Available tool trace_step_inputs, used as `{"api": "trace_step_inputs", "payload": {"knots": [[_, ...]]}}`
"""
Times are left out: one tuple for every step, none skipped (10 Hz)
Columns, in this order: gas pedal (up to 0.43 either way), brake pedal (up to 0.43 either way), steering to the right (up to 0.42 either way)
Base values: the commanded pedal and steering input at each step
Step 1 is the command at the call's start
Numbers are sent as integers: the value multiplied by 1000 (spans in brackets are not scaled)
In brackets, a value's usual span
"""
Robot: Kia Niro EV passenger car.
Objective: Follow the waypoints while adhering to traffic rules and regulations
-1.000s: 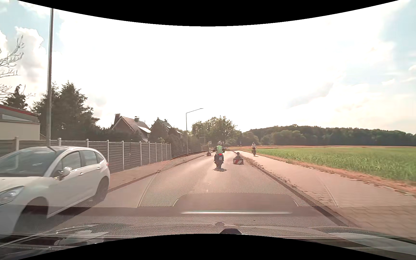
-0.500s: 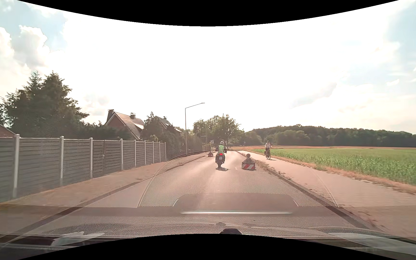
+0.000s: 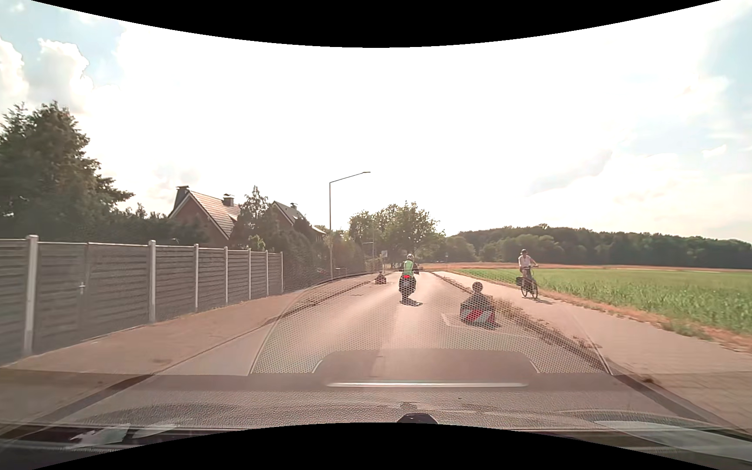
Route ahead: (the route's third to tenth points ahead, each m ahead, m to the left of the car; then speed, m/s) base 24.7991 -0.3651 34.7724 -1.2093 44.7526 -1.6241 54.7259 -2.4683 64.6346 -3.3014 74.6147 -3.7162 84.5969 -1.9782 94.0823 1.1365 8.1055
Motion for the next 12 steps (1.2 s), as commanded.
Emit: {"api": "trace_step_inputs", "payload": {"knots": [[79, 0, -5], [87, 0, -3], [87, 0, 1], [87, 0, 4], [87, 0, 10], [87, 0, 17], [87, 0, 23], [110, 0, 31], [110, 0, 37], [110, 0, 41], [110, 0, 44], [110, 0, 46]]}}
